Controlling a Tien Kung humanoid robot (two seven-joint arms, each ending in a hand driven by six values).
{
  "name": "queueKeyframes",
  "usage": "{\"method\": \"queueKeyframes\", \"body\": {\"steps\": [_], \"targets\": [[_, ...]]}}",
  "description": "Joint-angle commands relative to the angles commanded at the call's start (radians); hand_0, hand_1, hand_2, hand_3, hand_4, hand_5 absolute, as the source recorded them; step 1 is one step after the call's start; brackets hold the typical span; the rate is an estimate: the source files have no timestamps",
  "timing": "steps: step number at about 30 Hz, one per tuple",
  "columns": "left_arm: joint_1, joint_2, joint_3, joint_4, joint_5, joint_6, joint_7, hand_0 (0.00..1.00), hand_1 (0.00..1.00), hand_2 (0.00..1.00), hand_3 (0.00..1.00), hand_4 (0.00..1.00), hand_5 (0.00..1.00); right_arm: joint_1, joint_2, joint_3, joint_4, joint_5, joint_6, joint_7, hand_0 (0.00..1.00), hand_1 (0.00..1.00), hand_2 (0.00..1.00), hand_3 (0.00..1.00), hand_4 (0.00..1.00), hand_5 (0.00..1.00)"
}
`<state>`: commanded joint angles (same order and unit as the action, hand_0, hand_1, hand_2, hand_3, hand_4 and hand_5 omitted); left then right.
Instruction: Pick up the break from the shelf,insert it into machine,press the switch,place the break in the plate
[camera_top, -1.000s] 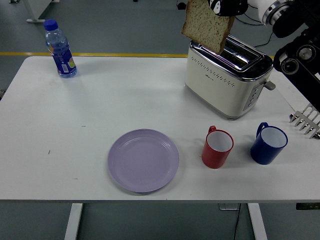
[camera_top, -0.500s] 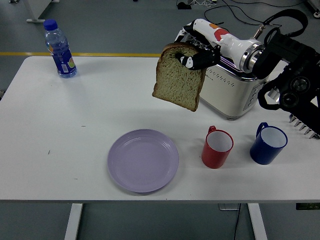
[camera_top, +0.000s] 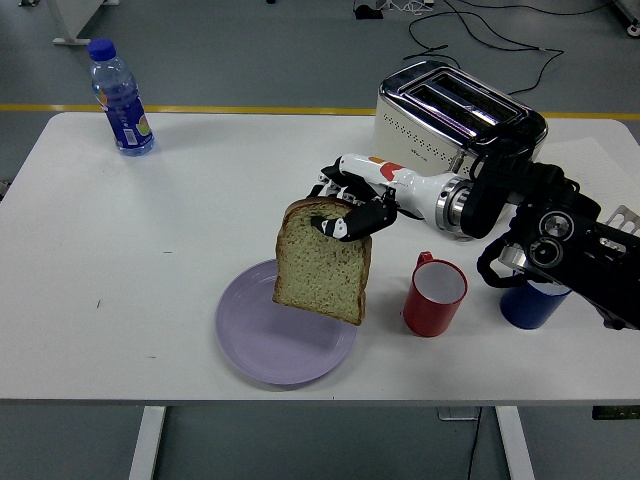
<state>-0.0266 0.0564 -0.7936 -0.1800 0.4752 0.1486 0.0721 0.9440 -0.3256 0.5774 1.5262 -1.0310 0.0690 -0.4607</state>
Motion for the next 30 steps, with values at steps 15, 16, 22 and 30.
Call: {"method": "queueKeyframes", "body": {"steps": [15,16,22,30], "targets": [[0.0,-0.002,0.004,0.0,0.003,0.0,0.0,0.694,0.664,0.722,0.734,0.494,0.998,-0.065,0.127,-0.025,-0.075,0.064,-0.037,-0.01,0.147,0.164,0.26,0.322,0.609,0.002],[0.0,-0.002,0.006,0.0,0.001,0.0,0.0,0.694,0.664,0.722,0.734,0.494,0.998,-0.069,0.139,-0.024,-0.088,0.069,-0.046,-0.009,0.147,0.164,0.26,0.322,0.609,0.002],[-0.001,-0.003,0.005,0.0,0.007,-0.001,0.001,0.695,0.665,0.722,0.733,0.492,0.998,-0.073,0.186,-0.021,-0.145,0.082,-0.082,-0.003,0.143,0.16,0.258,0.321,0.609,0.002],[-0.001,-0.003,0.001,0.0,0.015,0.0,0.003,0.695,0.664,0.722,0.734,0.492,0.998,-0.077,0.214,-0.019,-0.203,0.092,-0.106,0.004,0.141,0.159,0.257,0.32,0.609,0.002]]}}
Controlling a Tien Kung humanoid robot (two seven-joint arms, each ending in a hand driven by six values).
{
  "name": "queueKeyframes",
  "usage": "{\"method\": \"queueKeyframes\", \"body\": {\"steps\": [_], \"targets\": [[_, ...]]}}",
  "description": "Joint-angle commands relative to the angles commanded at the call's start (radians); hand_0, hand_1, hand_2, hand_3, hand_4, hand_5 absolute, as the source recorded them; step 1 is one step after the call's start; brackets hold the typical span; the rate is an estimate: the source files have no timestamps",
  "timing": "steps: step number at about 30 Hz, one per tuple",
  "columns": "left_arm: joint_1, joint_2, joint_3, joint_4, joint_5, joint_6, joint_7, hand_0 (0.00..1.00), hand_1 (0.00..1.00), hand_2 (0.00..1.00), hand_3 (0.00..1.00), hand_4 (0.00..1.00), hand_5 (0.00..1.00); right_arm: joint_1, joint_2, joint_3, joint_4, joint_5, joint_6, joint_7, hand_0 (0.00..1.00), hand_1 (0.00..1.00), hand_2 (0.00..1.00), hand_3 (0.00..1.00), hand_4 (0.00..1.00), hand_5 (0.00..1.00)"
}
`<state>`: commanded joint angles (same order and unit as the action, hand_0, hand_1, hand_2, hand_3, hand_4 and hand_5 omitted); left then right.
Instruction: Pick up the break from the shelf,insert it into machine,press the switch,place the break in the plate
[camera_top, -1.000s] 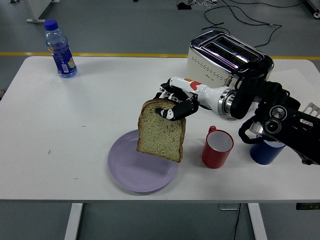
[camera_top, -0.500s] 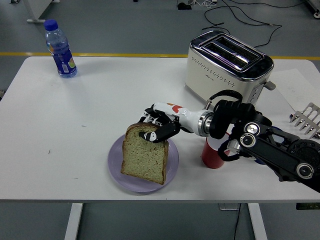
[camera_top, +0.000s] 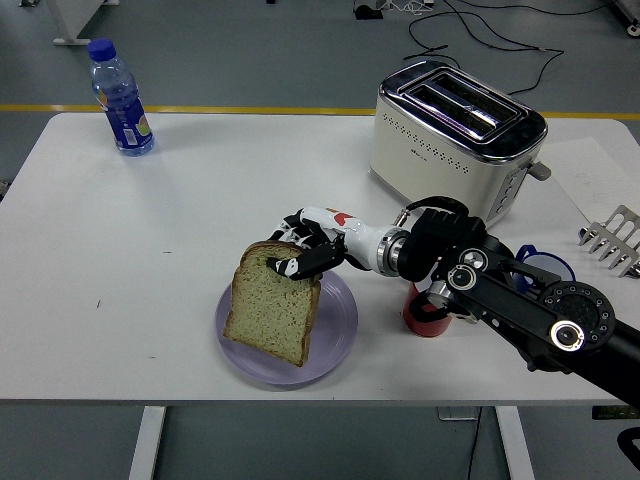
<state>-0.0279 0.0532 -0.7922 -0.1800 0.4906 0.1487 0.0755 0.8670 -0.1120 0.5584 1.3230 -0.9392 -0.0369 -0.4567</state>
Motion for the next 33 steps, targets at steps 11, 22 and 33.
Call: {"method": "queueKeyframes", "body": {"steps": [11,22,33], "targets": [[0.003,-0.001,-0.014,0.0,0.022,0.0,0.005,0.695,0.664,0.722,0.734,0.496,0.998,-0.011,0.019,-0.02,-0.034,0.028,-0.018,-0.006,0.143,0.16,0.257,0.322,0.607,0.002],[0.004,-0.001,-0.016,0.0,0.025,-0.001,0.006,0.695,0.664,0.722,0.734,0.496,0.998,-0.001,0.025,-0.047,-0.058,0.015,0.054,0.034,0.225,0.213,0.311,0.386,0.591,0.002],[0.0,-0.002,-0.015,0.0,0.021,0.0,0.005,0.695,0.664,0.722,0.735,0.497,0.998,0.01,0.038,-0.061,-0.093,-0.025,0.135,0.09,0.417,0.493,0.539,0.559,0.418,0.002]]}}
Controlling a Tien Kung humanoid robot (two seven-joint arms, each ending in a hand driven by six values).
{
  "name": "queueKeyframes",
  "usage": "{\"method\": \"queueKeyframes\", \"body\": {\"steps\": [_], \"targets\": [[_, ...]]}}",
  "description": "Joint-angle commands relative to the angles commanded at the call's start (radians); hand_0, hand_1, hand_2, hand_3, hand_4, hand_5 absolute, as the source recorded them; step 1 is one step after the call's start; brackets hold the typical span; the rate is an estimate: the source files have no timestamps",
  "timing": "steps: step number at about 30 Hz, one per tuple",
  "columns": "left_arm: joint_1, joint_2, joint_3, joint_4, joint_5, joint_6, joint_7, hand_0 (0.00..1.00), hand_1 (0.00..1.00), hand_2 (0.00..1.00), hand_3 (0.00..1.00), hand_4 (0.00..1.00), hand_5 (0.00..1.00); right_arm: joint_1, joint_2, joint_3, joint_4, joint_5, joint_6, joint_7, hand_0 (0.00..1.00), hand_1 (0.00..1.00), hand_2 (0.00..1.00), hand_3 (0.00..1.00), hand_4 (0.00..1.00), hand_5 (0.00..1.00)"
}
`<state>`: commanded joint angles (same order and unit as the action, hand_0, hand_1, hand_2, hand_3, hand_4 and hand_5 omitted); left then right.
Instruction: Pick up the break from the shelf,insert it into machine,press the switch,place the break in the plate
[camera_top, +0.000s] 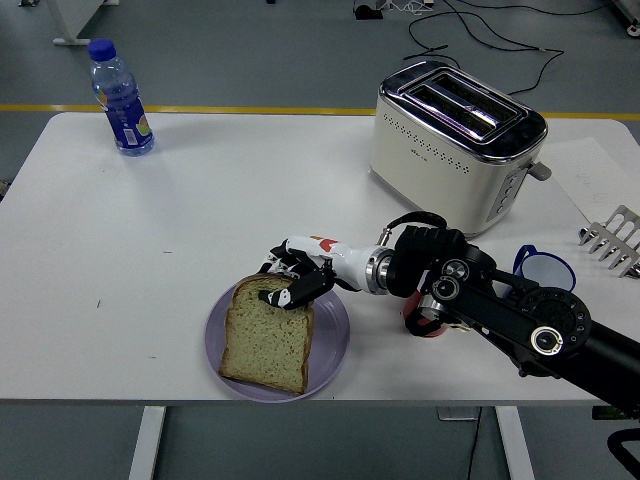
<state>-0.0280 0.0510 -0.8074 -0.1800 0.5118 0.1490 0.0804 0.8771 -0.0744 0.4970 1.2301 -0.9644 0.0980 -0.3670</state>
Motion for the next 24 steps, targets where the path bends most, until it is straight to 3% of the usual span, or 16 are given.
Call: {"method": "queueKeyframes", "body": {"steps": [5,6,11,12,17,18,23,24], "targets": [[-0.001,0.0,-0.001,0.0,0.0,0.0,0.001,0.695,0.664,0.722,0.735,0.497,0.998,0.006,0.015,0.0,-0.02,-0.018,0.011,0.04,0.417,0.493,0.539,0.559,0.418,0.002],[-0.002,0.0,-0.001,0.0,0.001,0.0,0.001,0.695,0.666,0.723,0.734,0.496,0.998,0.008,0.017,0.0,-0.023,-0.02,0.013,0.046,0.591,0.625,0.632,0.68,0.478,0.002],[-0.002,0.0,-0.001,0.0,0.001,0.0,0.001,0.695,0.666,0.723,0.734,0.496,0.998,0.014,0.023,0.002,-0.035,-0.042,0.036,0.06,0.591,0.625,0.632,0.68,0.478,0.002],[-0.002,0.0,0.0,0.0,0.0,0.0,0.0,0.696,0.665,0.723,0.734,0.496,0.998,0.015,0.022,0.001,-0.038,-0.048,0.042,0.063,0.696,0.698,0.724,0.784,0.528,0.011],[-0.003,0.0,0.002,0.0,-0.004,0.0,0.0,0.696,0.665,0.723,0.734,0.496,0.998,0.015,0.022,0.001,-0.053,-0.078,0.051,0.075,0.696,0.698,0.724,0.784,0.528,0.011],[-0.003,0.001,0.003,0.0,-0.004,0.0,0.0,0.695,0.665,0.723,0.734,0.496,0.998,0.015,0.023,0.002,-0.056,-0.084,0.051,0.079,0.77,0.747,0.801,0.843,0.57,0.044],[-0.005,0.001,0.003,0.0,-0.004,0.0,0.0,0.695,0.665,0.723,0.734,0.496,0.998,0.017,0.025,0.007,-0.068,-0.13,0.047,0.102,0.77,0.747,0.801,0.843,0.57,0.044],[-0.005,0.001,0.003,0.0,-0.004,0.0,0.0,0.695,0.666,0.724,0.734,0.496,0.998,0.017,0.025,0.007,-0.069,-0.136,0.047,0.105,0.88,0.842,0.945,0.959,0.628,0.086]]}}
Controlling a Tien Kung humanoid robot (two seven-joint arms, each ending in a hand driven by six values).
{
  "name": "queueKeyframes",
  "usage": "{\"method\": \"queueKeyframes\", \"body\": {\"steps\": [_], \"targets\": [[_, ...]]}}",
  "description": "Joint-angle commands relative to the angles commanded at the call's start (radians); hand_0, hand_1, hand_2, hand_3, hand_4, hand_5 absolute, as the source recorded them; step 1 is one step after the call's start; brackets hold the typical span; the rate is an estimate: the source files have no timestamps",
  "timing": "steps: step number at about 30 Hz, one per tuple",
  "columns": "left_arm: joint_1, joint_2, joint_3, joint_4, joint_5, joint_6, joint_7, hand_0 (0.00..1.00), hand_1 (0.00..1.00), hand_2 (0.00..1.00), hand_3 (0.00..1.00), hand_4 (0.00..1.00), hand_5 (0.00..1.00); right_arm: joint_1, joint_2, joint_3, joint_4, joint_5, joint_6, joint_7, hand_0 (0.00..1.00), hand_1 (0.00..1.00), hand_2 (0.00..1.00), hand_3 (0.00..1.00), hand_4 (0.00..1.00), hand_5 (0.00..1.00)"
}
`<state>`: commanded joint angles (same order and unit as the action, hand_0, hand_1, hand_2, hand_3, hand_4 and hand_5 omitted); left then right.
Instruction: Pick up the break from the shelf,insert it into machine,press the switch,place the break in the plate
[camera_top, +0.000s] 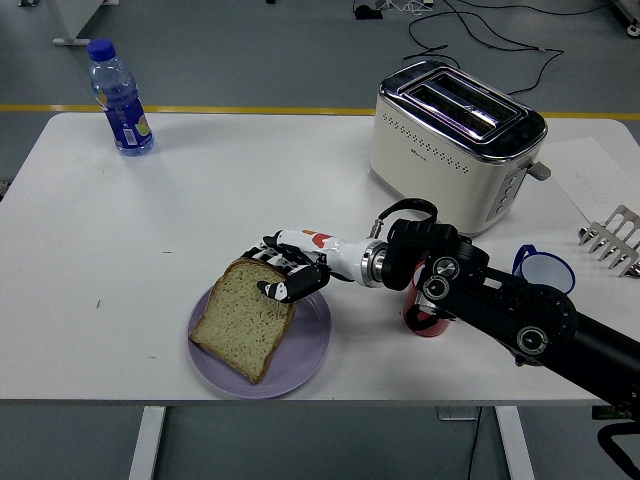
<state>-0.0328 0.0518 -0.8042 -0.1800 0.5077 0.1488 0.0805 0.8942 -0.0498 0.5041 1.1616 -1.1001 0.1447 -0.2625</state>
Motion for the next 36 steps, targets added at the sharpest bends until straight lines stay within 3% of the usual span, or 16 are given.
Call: {"method": "queueKeyframes", "body": {"steps": [5,6,8,13,19,22,23,24,28,29,30,35,36], "targets": [[0.0,0.0,-0.001,0.0,0.001,0.0,0.001,0.695,0.666,0.724,0.734,0.496,0.998,0.001,-0.001,0.008,-0.009,-0.07,0.005,0.017,0.88,0.842,0.945,0.959,0.628,0.086],[0.0,0.0,-0.001,0.0,0.001,0.0,0.0,0.695,0.666,0.724,0.733,0.495,0.998,0.001,-0.001,0.009,-0.009,-0.085,0.005,0.021,0.918,0.869,0.965,0.971,0.665,0.148],[0.0,0.0,-0.003,0.0,0.003,-0.001,0.001,0.695,0.666,0.724,0.733,0.495,0.998,0.001,-0.002,0.011,-0.008,-0.101,-0.001,0.025,0.918,0.869,0.965,0.971,0.665,0.148],[0.0,0.0,-0.007,0.0,0.008,-0.001,0.002,0.695,0.666,0.724,0.733,0.495,0.998,-0.001,-0.007,0.033,0.004,-0.134,-0.039,0.046,0.922,0.873,0.968,0.974,0.649,0.133],[0.002,0.0,-0.018,0.0,0.02,-0.001,0.005,0.695,0.666,0.724,0.733,0.498,0.998,-0.013,-0.035,0.086,0.08,-0.114,-0.131,0.12,0.913,0.863,0.948,0.951,0.622,0.159],[0.004,-0.001,-0.025,0.0,0.031,-0.001,0.007,0.695,0.666,0.724,0.733,0.498,0.998,-0.026,-0.053,0.136,0.14,-0.042,-0.155,0.184,0.913,0.863,0.948,0.951,0.622,0.159],[0.004,0.0,-0.029,0.0,0.037,-0.001,0.009,0.695,0.666,0.724,0.733,0.498,0.998,-0.031,-0.06,0.159,0.163,-0.01,-0.15,0.21,0.913,0.863,0.948,0.951,0.622,0.159],[0.005,0.0,-0.032,0.0,0.043,-0.002,0.01,0.695,0.666,0.724,0.733,0.496,0.998,-0.037,-0.068,0.182,0.186,0.028,-0.146,0.239,0.866,0.815,0.856,0.857,0.574,0.152],[0.007,0.0,-0.041,0.0,0.059,-0.002,0.015,0.695,0.666,0.724,0.733,0.496,0.998,-0.056,-0.098,0.268,0.279,0.195,-0.136,0.34,0.866,0.815,0.856,0.857,0.574,0.152],[0.008,0.0,-0.041,0.0,0.059,-0.001,0.015,0.695,0.666,0.724,0.733,0.496,0.998,-0.059,-0.105,0.285,0.294,0.234,-0.139,0.355,0.866,0.815,0.856,0.857,0.574,0.152],[0.009,0.0,-0.04,0.0,0.058,-0.001,0.015,0.695,0.665,0.724,0.733,0.496,0.998,-0.062,-0.112,0.307,0.31,0.273,-0.144,0.372,0.818,0.759,0.785,0.769,0.516,0.158],[0.014,0.0,-0.042,0.0,0.061,0.0,0.017,0.695,0.665,0.724,0.733,0.496,0.998,-0.078,-0.155,0.407,0.352,0.48,-0.174,0.427,0.818,0.759,0.785,0.769,0.516,0.158],[0.015,0.0,-0.043,0.0,0.062,0.0,0.018,0.695,0.665,0.724,0.732,0.496,0.998,-0.086,-0.173,0.434,0.356,0.526,-0.18,0.439,0.794,0.734,0.751,0.717,0.508,0.157]]}}
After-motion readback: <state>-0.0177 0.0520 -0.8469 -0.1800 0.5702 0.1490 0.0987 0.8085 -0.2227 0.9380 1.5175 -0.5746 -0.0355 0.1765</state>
